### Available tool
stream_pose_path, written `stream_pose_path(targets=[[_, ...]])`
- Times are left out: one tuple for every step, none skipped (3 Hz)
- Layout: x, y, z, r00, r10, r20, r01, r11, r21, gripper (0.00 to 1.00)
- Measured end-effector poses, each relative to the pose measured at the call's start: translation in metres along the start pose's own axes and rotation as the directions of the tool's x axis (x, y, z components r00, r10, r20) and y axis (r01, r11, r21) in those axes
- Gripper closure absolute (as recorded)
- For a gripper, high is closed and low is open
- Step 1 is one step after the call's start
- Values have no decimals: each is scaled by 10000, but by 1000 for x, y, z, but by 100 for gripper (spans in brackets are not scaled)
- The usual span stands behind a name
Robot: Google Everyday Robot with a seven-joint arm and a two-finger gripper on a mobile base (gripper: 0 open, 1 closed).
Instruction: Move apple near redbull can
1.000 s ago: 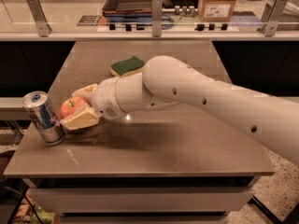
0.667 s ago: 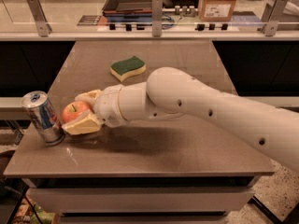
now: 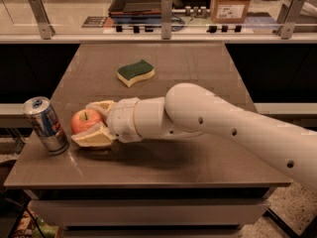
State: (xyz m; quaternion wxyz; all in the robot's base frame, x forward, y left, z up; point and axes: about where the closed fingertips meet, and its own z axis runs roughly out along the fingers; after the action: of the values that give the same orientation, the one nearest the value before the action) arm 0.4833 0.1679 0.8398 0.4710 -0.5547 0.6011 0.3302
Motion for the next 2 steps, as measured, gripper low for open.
stream_pose_path(targets=[[0,0,0,10000,0,0,0,10000,0,82],[-1,1,1,10000,-24,-1,24,10000,-29,59]])
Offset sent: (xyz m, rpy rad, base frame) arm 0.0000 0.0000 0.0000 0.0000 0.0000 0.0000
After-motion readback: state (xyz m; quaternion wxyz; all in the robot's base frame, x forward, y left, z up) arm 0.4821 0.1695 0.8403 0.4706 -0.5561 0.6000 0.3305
